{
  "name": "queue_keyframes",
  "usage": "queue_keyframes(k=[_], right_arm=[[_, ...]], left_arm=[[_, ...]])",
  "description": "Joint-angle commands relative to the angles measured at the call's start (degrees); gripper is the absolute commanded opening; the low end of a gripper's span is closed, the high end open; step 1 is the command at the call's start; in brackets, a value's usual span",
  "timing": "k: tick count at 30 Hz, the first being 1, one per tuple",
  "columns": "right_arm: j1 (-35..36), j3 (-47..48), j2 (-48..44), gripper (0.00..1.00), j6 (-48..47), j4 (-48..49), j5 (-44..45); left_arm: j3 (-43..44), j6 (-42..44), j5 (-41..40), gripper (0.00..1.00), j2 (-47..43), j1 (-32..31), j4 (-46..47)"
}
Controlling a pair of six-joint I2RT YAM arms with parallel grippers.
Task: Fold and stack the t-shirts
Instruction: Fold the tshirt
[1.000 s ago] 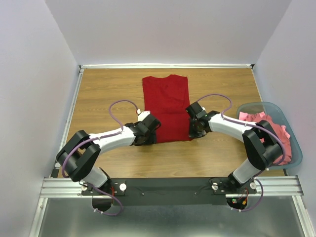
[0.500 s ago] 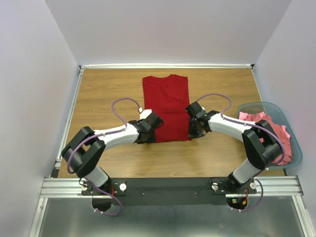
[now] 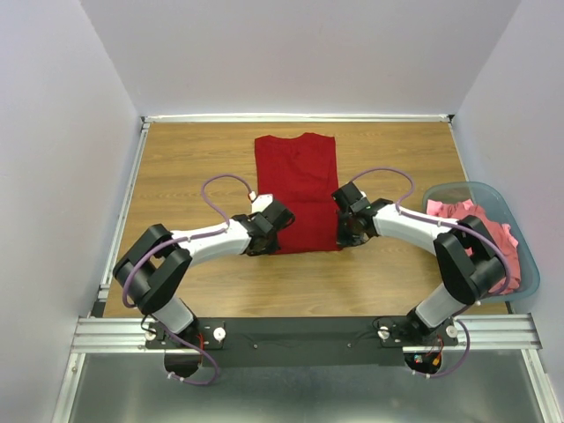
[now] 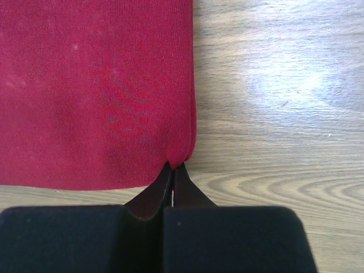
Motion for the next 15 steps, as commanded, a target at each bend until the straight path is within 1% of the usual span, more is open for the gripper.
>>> queue_keyframes(k=[1, 3, 5, 6, 7, 8, 9, 10, 11, 12, 13, 14, 15], right_arm=[[1.09, -3.63, 3.69, 0.01, -1.53, -7.22, 0.83], [1.01, -3.11, 0.81, 0.01, -2.15, -9.94, 0.74], [1.01, -3.02, -2.27, 0.01, -2.59, -14.69, -1.01], [1.18, -2.84, -6.03, 0.01, -2.68, -16.71, -2.93], [1.27, -2.06, -7.72, 0.01, -2.77, -21.42, -3.99], [1.36, -1.44, -9.48, 0.0, -2.94, -24.17, -4.79], [1.53, -0.74, -12.19, 0.01, -3.03, -27.15, -7.15], [1.62, 0.23, -13.79, 0.0, -3.12, -30.23, -7.69], [1.79, 1.28, -15.2, 0.01, -3.12, -35.74, -8.22], [1.97, 3.2, -17.91, 0.01, -2.95, -38.23, -9.18], [1.97, 4.18, -18.89, 0.01, -2.94, -42.7, -9.63], [1.97, 5.06, -19.77, 0.0, -2.94, -44.66, -10.24], [1.97, 7.16, -20.56, 0.01, -3.12, -46.41, -10.94]], left_arm=[[-0.99, 1.06, -0.47, 0.0, 2.98, -0.41, -8.03], [-0.37, 1.85, -0.39, 0.0, 0.26, -0.58, -11.27], [-0.37, 2.46, 0.84, 0.0, -4.57, -1.02, -14.09], [-0.19, 3.34, 3.11, 0.0, -6.32, -2.24, -17.76], [0.16, 3.69, 4.61, 0.0, -9.56, -3.13, -20.06], [0.51, 3.78, 6.1, 0.0, -11.07, -4.09, -22.52], [1.38, 3.7, 8.38, 0.0, -12.57, -5.58, -27.42], [1.74, 2.65, 9.54, 0.0, -14.06, -8.03, -29.82], [2.0, 1.86, 10.59, 0.0, -17.38, -9.36, -31.93], [2.18, 0.72, 13.39, 0.0, -19.15, -10.16, -35.08], [2.1, -0.94, 15.07, 0.0, -20.91, -10.69, -36.16], [2.09, -1.83, 16.3, 0.0, -24.58, -11.21, -36.87], [2.27, -2.62, 20.32, 0.0, -26.36, -11.31, -38.09]])
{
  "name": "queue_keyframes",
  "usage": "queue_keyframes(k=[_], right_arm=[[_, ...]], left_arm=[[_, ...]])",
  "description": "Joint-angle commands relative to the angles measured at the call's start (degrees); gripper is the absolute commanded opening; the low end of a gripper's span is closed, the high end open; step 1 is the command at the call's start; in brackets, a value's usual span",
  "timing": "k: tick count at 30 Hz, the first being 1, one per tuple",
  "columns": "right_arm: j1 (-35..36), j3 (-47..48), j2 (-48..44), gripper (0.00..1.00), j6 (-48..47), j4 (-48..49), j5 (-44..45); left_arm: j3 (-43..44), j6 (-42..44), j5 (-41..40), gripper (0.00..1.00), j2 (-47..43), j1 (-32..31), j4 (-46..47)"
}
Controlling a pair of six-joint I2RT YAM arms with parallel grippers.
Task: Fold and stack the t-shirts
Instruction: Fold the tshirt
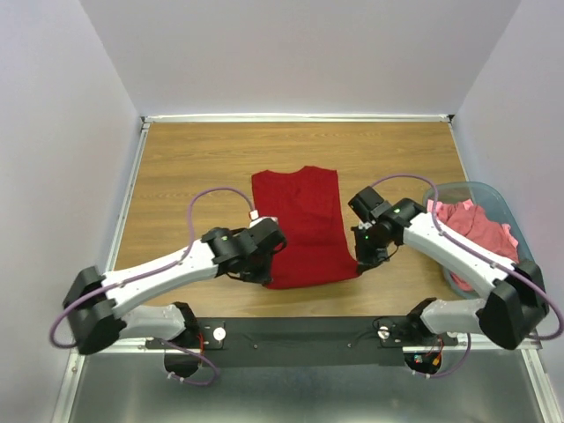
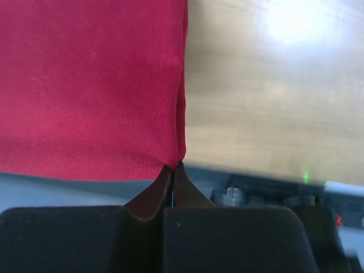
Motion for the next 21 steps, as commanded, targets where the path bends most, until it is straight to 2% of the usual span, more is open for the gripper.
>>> queue_keyframes(k=[1, 7, 11, 13, 21], right_arm=[[0.14, 5.56, -4.02, 0.01, -1.24, -18.88, -2.79], [0.05, 18.1, -0.88, 0.01, -2.38, -21.63, 0.26], [0.14, 25.49, 4.22, 0.01, -4.14, -21.54, 5.27], [0.05, 27.35, 7.21, 0.0, -4.66, -21.11, 6.69], [-0.04, 34.91, 14.42, 0.01, -7.21, -18.29, 8.89]], left_arm=[[1.28, -3.68, 9.62, 0.0, -8.9, -0.77, -14.25], [7.61, -1.58, 8.31, 0.0, -8.58, 1.59, -15.76], [9.2, 2.81, 5.94, 0.0, -7.7, 9.05, -13.22], [8.94, 5.1, 6.03, 0.0, -7.7, 13.89, -11.46], [3.84, 7.56, 11.39, 0.0, -6.12, 18.82, 0.05]])
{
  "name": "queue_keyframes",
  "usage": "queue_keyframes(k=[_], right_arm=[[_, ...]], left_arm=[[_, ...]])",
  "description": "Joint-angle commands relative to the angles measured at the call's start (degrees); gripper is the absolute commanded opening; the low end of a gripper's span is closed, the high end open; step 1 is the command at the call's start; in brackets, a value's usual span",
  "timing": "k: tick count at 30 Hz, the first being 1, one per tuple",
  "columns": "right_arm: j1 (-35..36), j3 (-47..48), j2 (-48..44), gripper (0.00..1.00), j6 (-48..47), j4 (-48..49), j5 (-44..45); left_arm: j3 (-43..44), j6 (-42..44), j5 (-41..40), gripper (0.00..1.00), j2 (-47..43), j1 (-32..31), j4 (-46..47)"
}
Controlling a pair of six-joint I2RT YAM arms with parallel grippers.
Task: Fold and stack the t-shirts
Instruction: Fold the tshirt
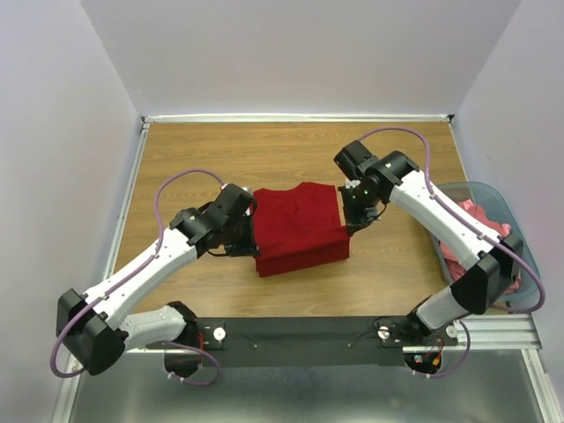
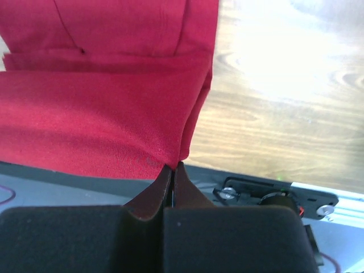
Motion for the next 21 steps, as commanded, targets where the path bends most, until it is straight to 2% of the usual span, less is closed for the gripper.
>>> queue_keyframes(k=[1, 10, 13, 21], right_arm=[[-0.26, 3.14, 2.69, 0.01, -2.82, -1.53, 5.48], [-1.93, 9.64, 9.63, 0.01, -6.34, -0.12, 8.2], [-2.54, 14.38, 12.27, 0.01, -7.31, 0.41, 8.3], [-4.82, 19.22, 18.59, 0.01, -10.56, 2.42, 9.35]], left_arm=[[-1.98, 3.96, 2.25, 0.0, 1.49, 2.17, 3.69], [0.57, 9.32, 1.9, 0.0, 6.32, 8.41, 7.73], [1.36, 10.81, 2.34, 0.0, 7.9, 10.25, 8.97], [2.95, 14.33, 2.6, 0.0, 13.09, 13.42, 12.66]])
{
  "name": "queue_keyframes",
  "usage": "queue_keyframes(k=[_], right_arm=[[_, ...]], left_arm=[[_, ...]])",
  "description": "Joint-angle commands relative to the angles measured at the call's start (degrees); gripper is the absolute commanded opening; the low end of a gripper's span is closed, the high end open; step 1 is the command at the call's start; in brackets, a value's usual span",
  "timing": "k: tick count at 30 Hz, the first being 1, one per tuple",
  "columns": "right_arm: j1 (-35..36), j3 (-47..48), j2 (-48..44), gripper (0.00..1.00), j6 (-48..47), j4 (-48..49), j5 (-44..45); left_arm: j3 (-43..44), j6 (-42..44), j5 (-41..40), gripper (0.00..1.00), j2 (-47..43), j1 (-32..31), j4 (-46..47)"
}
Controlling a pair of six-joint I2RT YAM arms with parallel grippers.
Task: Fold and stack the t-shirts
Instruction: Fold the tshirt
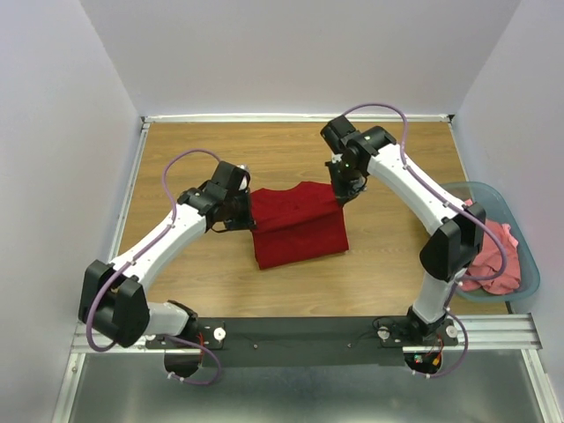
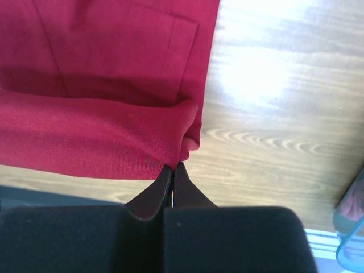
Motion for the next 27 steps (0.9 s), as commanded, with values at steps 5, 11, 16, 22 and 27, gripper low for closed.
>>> queue_keyframes(k=[5, 11, 16, 22, 27], right_arm=[[-3.46, 3.45, 5.5, 0.01, -4.4, 3.38, 4.73], [-4.69, 6.87, 9.8, 0.01, -5.9, 5.14, 5.27], [-5.48, 8.11, 13.4, 0.01, -6.69, 6.98, 4.92], [-6.36, 6.53, 16.66, 0.01, -6.87, 11.19, 5.0], [-7.59, 3.19, 17.89, 0.01, -5.81, 15.24, 5.27]], left_arm=[[1.22, 4.74, 0.0, 0.0, 5.87, 3.24, 3.62], [2.89, 5.8, -0.53, 0.0, 9.39, 5.09, 5.56], [3.33, 6.33, -0.88, 0.0, 11.76, 6.5, 7.31], [3.33, 6.85, -1.32, 0.0, 16.33, 7.55, 11.0], [5.34, 7.03, -3.42, 0.0, 19.58, 7.82, 13.46]])
